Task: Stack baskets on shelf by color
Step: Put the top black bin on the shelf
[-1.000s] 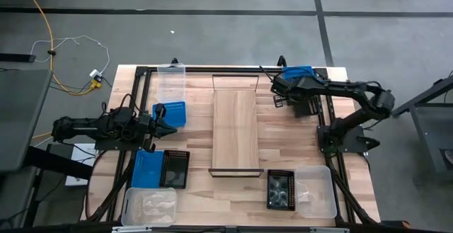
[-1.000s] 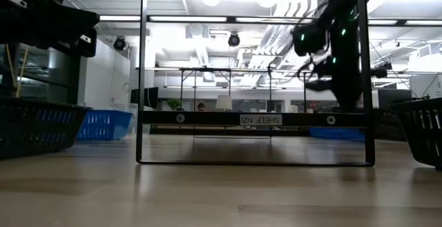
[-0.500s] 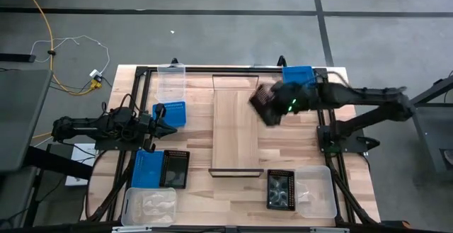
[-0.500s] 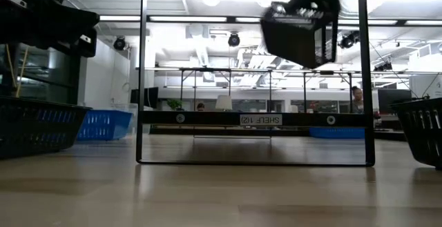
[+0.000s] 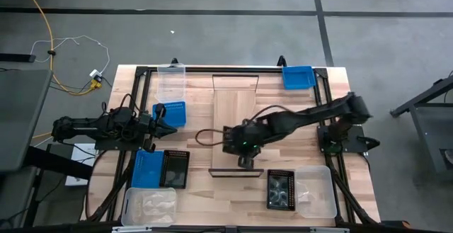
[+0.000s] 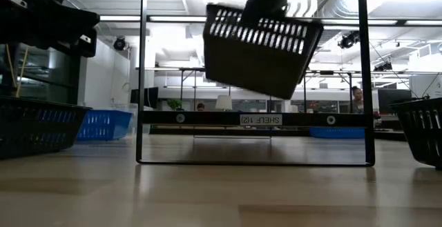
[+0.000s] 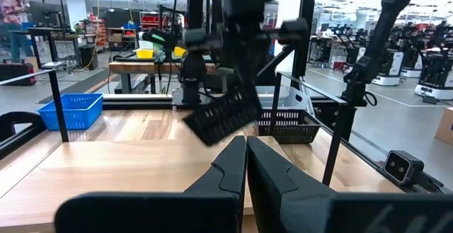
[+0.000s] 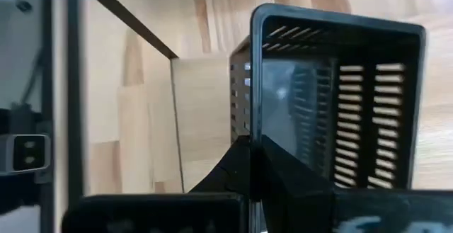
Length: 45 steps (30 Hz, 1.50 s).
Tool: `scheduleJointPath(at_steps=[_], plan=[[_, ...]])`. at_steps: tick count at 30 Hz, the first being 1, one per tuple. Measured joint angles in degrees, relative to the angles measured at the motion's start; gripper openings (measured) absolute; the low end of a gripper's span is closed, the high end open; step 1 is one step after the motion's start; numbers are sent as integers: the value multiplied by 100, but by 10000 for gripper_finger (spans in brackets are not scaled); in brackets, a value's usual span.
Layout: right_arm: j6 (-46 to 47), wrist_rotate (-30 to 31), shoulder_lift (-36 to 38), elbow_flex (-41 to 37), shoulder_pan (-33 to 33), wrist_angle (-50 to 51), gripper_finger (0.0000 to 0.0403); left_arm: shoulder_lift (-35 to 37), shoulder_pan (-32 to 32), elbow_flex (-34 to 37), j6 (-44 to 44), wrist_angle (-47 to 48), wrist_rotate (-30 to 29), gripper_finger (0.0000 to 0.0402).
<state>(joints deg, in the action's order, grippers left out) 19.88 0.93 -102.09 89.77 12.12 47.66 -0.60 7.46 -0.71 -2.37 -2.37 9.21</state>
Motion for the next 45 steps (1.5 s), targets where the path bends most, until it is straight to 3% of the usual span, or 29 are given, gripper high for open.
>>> scheduleJointPath(at_steps=[7, 17, 22, 27, 36, 38, 41, 45], plan=[[217, -62, -606, 296, -7, 94, 0, 0, -1, -1, 1, 0, 1, 3], [214, -355, -690, 307, -7, 78, 2, 0, -1, 0, 1, 1, 2, 3], [91, -779, -690, 307, -5, 74, 15, 0, -2, 0, 2, 0, 2, 3], [-76, -922, -690, 307, -4, 70, 50, 0, -1, -2, 1, 0, 2, 3], [-215, -1164, -685, 493, -51, 164, 162, 0, -2, 0, 0, 0, 2, 3], [-414, -1039, -630, 682, -81, 490, 177, 0, -2, -2, 1, 0, 2, 3], [-701, -288, -463, 903, -175, 915, 188, 0, -1, 0, 1, 0, 2, 3], [-842, 286, -151, 616, -404, 979, 183, 0, 0, 0, 0, 2, 2, 3]])
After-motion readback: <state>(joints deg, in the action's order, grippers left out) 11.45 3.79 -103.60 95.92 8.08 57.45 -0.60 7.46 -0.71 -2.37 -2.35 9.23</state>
